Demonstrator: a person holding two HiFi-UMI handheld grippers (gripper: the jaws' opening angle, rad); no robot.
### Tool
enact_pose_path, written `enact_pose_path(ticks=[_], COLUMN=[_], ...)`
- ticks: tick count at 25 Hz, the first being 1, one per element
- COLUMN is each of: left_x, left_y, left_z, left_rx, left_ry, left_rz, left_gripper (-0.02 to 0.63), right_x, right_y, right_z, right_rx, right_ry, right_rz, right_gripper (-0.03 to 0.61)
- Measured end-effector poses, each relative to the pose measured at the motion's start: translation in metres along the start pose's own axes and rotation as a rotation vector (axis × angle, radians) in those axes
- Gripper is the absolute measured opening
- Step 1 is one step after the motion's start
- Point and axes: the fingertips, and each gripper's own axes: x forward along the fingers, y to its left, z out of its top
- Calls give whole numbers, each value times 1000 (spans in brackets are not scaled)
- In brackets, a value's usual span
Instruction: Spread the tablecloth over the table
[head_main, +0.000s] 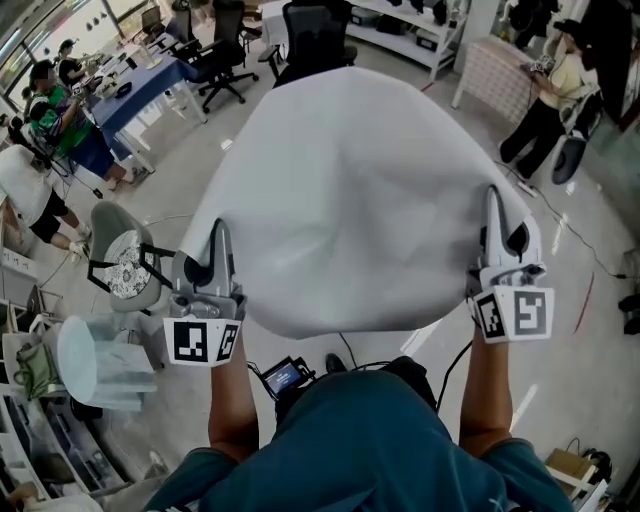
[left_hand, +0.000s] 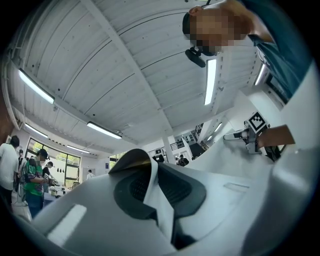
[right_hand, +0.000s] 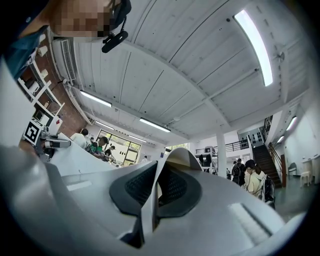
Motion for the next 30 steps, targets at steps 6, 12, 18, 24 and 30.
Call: enact_pose_path(ticks=[6,12,18,24,30], left_x=[2,16,33,53,72], left_y=[10,14,8,13,23], left_z=[-10,-28,-47,-68,-99], left_rx=[-10,2,7,0,-17], left_ry=[1,32,68,82,111], left_rz=[-8,1,36,63,98], left_gripper=[3,3,3,3,3], right_x=[7,30,55,86,123], right_y=[7,8,-9,-20,-23], right_z=[-8,-28,-56,-79,-108], right_rx=[3,13,40,51,44], right_ry=[5,38,64,66,81], right_rz=[-16,-2,29,56,85], right_gripper=[12,12,12,12,12])
